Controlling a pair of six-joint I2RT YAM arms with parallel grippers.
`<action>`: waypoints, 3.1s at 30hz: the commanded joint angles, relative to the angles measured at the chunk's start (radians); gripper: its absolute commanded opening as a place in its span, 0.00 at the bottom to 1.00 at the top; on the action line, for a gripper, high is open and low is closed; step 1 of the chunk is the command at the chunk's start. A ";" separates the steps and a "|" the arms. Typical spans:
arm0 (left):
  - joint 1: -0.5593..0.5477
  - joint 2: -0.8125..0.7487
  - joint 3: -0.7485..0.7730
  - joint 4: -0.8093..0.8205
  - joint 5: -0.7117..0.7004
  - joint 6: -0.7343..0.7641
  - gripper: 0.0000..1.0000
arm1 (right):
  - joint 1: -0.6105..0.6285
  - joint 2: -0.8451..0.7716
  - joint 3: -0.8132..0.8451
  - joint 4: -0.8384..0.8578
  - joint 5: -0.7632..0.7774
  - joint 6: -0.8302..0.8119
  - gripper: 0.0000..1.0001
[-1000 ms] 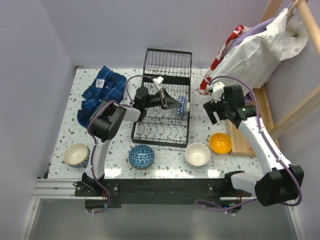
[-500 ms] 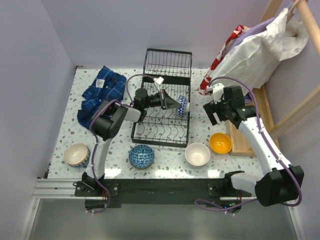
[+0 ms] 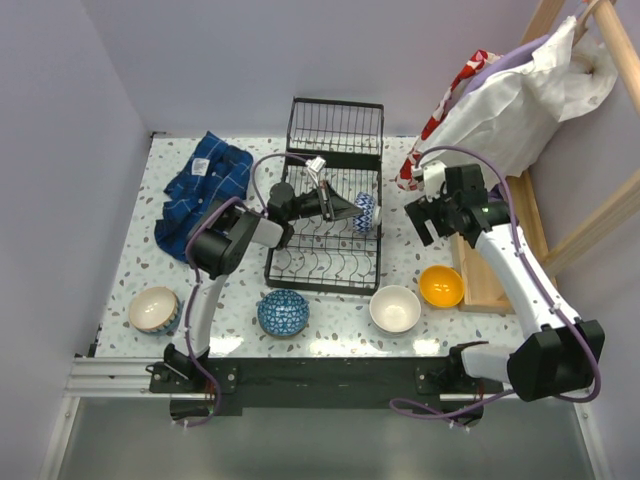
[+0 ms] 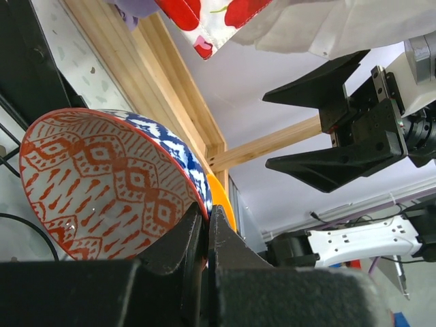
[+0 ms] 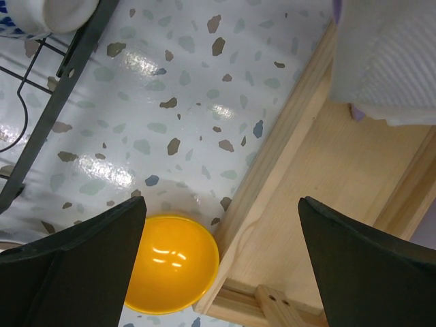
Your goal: Load the bowls into the dish rack
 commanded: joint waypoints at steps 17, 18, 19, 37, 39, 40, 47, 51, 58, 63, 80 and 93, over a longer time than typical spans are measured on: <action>-0.017 0.009 -0.006 -0.166 -0.088 0.108 0.00 | -0.007 0.078 0.134 -0.101 -0.157 -0.039 0.99; -0.014 0.012 -0.003 -0.168 -0.089 0.117 0.00 | -0.005 0.083 0.156 -0.112 -0.177 -0.042 0.99; -0.012 0.015 -0.003 -0.163 -0.089 0.117 0.00 | -0.005 0.089 0.166 -0.121 -0.204 -0.042 0.99; -0.029 0.064 -0.094 0.108 -0.193 0.013 0.00 | 0.018 0.195 0.414 -0.317 -0.333 -0.085 0.99; -0.029 0.037 -0.112 0.058 -0.210 0.057 0.00 | 0.027 0.195 0.415 -0.313 -0.320 -0.087 0.99; -0.031 0.024 -0.118 0.033 -0.213 0.068 0.01 | 0.028 0.196 0.414 -0.311 -0.318 -0.088 0.99; -0.031 -0.078 -0.126 -0.106 -0.229 0.189 0.23 | 0.036 0.181 0.392 -0.285 -0.313 -0.085 0.99; -0.029 -0.121 -0.114 -0.206 -0.241 0.251 0.37 | 0.036 0.163 0.368 -0.268 -0.317 -0.081 0.99; -0.031 -0.213 -0.143 -0.303 -0.276 0.320 0.46 | 0.036 0.124 0.322 -0.242 -0.327 -0.070 0.99; -0.029 -0.272 -0.144 -0.421 -0.345 0.395 0.60 | 0.036 0.100 0.286 -0.221 -0.330 -0.059 0.99; 0.037 -0.429 -0.133 -0.663 -0.400 0.680 0.59 | 0.036 0.064 0.285 -0.285 -0.294 -0.079 0.99; 0.199 -0.786 -0.379 -0.861 -0.111 1.140 0.44 | 0.154 0.329 0.492 -0.348 -0.191 -0.171 0.87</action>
